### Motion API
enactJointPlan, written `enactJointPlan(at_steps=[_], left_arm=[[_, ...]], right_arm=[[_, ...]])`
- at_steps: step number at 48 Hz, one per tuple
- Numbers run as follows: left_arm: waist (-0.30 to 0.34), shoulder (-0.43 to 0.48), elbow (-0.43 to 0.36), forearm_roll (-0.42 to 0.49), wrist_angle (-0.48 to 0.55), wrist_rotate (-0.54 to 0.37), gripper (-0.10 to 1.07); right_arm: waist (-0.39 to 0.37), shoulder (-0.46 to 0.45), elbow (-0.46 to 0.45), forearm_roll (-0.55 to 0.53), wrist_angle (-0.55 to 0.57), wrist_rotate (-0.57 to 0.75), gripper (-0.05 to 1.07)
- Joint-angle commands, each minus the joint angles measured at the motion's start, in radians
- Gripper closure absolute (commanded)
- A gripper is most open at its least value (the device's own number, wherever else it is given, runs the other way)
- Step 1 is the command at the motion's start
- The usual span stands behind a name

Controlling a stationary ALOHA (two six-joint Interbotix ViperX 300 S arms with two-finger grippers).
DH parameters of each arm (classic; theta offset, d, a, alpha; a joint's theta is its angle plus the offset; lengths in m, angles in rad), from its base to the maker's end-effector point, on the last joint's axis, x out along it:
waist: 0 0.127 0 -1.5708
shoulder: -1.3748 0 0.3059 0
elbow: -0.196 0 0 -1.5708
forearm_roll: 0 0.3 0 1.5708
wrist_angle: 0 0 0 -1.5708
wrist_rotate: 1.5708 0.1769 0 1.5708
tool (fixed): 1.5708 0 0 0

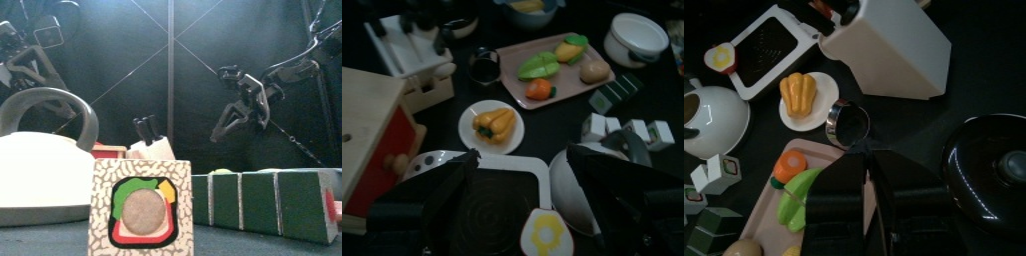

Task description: Grab apple half on table

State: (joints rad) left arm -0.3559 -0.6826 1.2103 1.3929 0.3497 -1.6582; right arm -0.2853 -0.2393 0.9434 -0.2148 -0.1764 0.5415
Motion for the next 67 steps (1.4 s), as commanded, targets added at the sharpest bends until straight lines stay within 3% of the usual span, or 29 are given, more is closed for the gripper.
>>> enactJointPlan(at_steps=[1, 7, 18, 32, 47, 67], left_arm=[[-0.028, 0.018, -0.008, -0.028, -0.003, 0.043, -0.04], [-0.035, 0.044, -0.006, -0.129, 0.006, 0.103, -0.04], [-0.063, 0.086, -0.006, -0.273, 0.011, 0.296, -0.04], [-0.078, 0.127, -0.003, -0.491, 0.072, 0.436, -0.04], [-0.086, 0.140, -0.003, -0.589, 0.066, 0.500, -0.04], [-0.101, 0.146, -0.018, -0.589, 0.051, 0.500, -0.04]], right_arm=[[-0.003, -0.005, -0.025, 0.002, -0.003, 0.002, 0.66], [-0.006, 0.012, -0.029, 0.002, -0.003, 0.002, 0.66], [-0.006, 0.049, -0.052, -0.003, -0.003, 0.002, 0.66], [-0.002, 0.067, -0.071, -0.003, 0.015, 0.002, 0.66], [0.000, 0.067, -0.071, -0.003, 0.021, 0.002, 0.66], [0.000, 0.069, -0.072, -0.003, 0.021, 0.002, 0.66]])
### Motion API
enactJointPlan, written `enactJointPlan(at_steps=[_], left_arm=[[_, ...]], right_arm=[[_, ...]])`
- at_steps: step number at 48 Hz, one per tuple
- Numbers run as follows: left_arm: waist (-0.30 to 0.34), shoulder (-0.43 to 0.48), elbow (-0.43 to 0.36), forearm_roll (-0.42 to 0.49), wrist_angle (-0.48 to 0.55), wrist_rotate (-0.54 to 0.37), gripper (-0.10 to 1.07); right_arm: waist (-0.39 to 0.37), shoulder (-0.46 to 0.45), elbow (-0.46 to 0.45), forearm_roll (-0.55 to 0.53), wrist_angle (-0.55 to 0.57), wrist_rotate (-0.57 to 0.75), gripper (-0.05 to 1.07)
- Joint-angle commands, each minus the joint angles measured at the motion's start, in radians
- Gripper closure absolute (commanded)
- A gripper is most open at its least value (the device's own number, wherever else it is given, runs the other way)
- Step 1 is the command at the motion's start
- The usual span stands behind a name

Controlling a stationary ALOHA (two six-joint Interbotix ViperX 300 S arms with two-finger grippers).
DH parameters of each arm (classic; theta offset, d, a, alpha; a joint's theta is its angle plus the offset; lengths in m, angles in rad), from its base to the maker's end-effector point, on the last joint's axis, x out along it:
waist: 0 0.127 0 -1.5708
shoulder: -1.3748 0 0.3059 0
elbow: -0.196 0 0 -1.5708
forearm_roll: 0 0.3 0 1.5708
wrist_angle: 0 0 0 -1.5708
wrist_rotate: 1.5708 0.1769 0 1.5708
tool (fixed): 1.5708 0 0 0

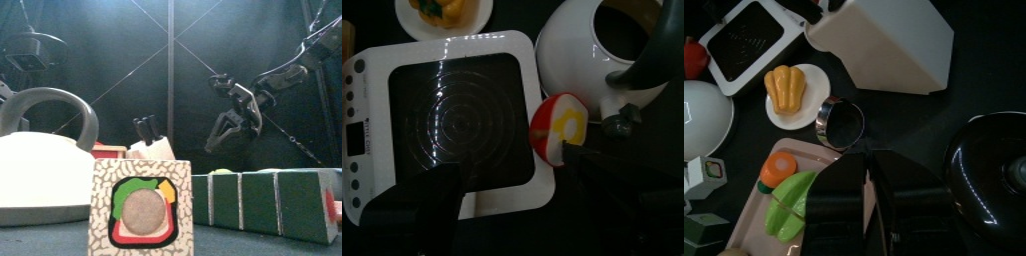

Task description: Grab apple half on table

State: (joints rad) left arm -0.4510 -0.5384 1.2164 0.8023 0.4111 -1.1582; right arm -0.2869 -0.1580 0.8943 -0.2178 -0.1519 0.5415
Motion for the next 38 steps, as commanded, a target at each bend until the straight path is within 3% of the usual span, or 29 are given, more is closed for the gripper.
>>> enactJointPlan(at_steps=[1, 10, 17, 20, 30, 38], left_arm=[[-0.011, 0.002, -0.028, 0.002, -0.018, 0.000, -0.04], [-0.031, 0.002, -0.077, -0.040, -0.031, -0.005, -0.04], [-0.046, 0.002, -0.140, -0.210, 0.000, -0.002, -0.04], [-0.060, 0.003, -0.166, -0.270, 0.049, 0.011, -0.04], [-0.241, 0.029, -0.270, -0.411, 0.394, 0.049, -0.04], [-0.258, 0.072, -0.295, -0.483, 0.443, 0.046, -0.04]], right_arm=[[0.002, -0.012, -0.023, 0.000, -0.003, 0.002, 0.66], [0.002, -0.011, -0.023, 0.000, -0.003, 0.002, 0.66], [0.002, -0.011, -0.023, 0.000, -0.003, 0.002, 0.66], [0.003, -0.011, -0.023, 0.000, -0.003, 0.002, 0.66], [0.003, -0.011, -0.026, 0.000, -0.002, 0.002, 0.66], [0.003, -0.008, -0.032, 0.000, 0.000, 0.002, 0.66]])
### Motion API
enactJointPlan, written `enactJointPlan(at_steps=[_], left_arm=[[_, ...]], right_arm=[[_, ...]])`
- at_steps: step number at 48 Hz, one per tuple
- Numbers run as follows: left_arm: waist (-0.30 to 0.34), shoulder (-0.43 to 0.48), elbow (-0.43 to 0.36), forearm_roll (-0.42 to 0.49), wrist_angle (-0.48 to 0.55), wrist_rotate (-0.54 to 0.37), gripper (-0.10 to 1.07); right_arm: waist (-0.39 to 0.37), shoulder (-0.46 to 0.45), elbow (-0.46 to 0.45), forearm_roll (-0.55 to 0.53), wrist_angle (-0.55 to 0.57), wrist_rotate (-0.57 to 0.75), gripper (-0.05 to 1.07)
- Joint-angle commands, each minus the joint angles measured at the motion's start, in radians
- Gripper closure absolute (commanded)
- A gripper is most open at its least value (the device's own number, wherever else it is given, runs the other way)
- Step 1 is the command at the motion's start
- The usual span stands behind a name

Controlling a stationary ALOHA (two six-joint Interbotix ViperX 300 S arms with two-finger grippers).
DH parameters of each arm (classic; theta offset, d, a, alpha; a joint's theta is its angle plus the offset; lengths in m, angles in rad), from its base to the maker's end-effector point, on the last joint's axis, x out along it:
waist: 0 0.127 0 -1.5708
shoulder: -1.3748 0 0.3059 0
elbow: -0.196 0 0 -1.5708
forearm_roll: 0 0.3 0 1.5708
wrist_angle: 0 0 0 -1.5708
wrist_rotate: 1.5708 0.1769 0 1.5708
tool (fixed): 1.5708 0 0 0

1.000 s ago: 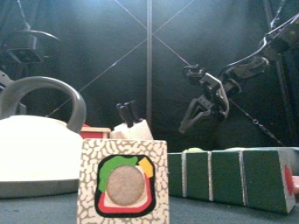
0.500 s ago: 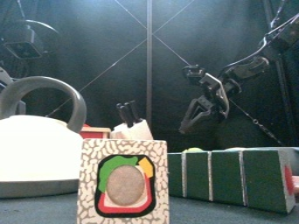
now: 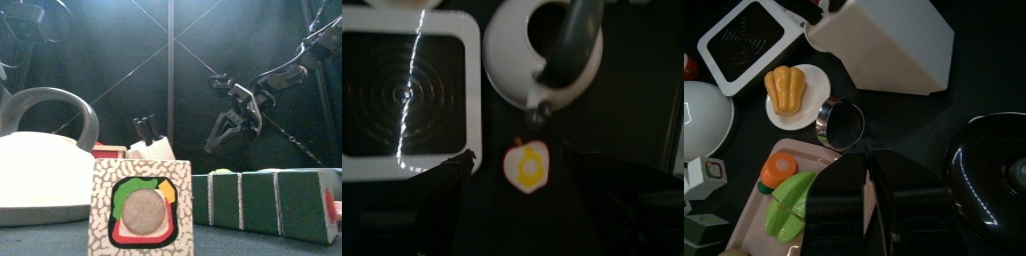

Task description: Grab apple half on table

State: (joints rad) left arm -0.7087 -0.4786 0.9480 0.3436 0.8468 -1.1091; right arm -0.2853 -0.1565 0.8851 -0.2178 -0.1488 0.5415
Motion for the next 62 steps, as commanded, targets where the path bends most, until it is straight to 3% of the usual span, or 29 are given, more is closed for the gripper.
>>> enactJointPlan(at_steps=[1, 10, 16, 26, 34, 44, 62], left_arm=[[0.000, 0.015, -0.025, -0.029, 0.002, -0.005, -0.04], [0.002, 0.032, -0.006, -0.069, -0.074, -0.015, -0.04], [0.037, 0.049, 0.038, -0.081, -0.109, -0.057, -0.04], [0.049, 0.071, 0.097, -0.130, -0.264, -0.141, -0.04], [0.067, 0.104, 0.124, -0.150, -0.282, -0.169, -0.04], [0.115, 0.135, 0.127, -0.152, -0.350, -0.170, -0.04], [0.135, 0.229, 0.118, -0.190, -0.446, -0.170, -0.04]], right_arm=[[0.003, -0.009, -0.023, 0.000, -0.003, 0.002, 0.66], [-0.005, 0.006, -0.025, 0.000, -0.003, 0.000, 0.66], [-0.006, 0.018, -0.029, -0.002, -0.002, 0.000, 0.66], [-0.006, 0.020, -0.035, -0.006, 0.017, 0.002, 0.66], [-0.003, 0.020, -0.037, -0.006, 0.018, 0.002, 0.66], [-0.002, 0.020, -0.037, -0.008, 0.026, 0.002, 0.66], [0.000, 0.020, -0.040, -0.008, 0.040, 0.000, 0.66]])
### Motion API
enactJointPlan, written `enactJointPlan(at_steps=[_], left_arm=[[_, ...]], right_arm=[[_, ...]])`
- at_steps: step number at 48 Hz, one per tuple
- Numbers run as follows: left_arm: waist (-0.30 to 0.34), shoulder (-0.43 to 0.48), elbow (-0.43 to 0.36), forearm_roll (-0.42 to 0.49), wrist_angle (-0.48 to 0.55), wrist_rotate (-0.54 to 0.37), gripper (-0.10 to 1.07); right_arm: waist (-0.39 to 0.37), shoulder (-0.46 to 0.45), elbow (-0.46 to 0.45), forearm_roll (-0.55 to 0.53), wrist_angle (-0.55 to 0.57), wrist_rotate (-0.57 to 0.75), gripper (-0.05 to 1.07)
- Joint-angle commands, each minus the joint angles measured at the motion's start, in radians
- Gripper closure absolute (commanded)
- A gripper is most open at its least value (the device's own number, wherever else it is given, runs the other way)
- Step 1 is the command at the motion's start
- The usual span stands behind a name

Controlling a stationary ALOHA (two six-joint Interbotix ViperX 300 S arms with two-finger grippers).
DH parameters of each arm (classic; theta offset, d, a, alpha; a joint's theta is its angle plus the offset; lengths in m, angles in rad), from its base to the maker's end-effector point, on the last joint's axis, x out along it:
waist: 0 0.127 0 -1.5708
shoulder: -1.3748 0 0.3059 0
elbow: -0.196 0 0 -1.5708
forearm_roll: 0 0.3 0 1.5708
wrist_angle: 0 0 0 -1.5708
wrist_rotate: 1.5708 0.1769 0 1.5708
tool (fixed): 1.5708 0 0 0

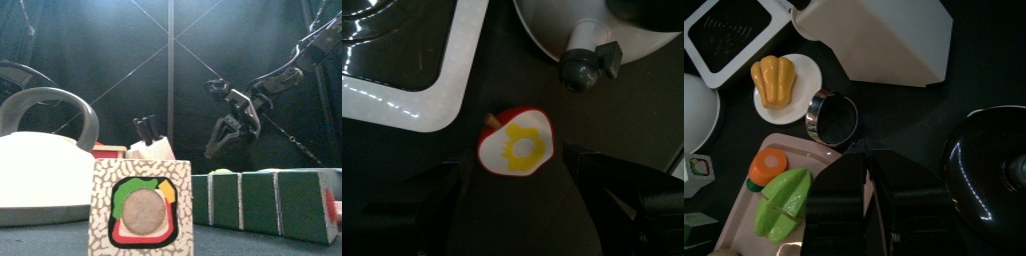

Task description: Grab apple half on table

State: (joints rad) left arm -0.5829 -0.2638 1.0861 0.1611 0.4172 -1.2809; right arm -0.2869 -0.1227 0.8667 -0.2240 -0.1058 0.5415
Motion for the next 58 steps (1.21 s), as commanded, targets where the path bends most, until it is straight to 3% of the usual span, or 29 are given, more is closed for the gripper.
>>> enactJointPlan(at_steps=[1, 40, 58], left_arm=[[0.011, 0.018, -0.020, -0.008, -0.020, 0.002, -0.04], [0.064, 0.104, -0.023, -0.014, -0.052, 0.003, -0.03], [0.066, 0.110, -0.018, -0.017, -0.048, 0.011, 0.14]], right_arm=[[0.002, -0.014, -0.021, -0.002, -0.002, 0.000, 0.66], [0.003, -0.014, -0.023, -0.003, -0.002, 0.002, 0.66], [0.002, -0.014, -0.023, -0.003, -0.002, 0.000, 0.66]])
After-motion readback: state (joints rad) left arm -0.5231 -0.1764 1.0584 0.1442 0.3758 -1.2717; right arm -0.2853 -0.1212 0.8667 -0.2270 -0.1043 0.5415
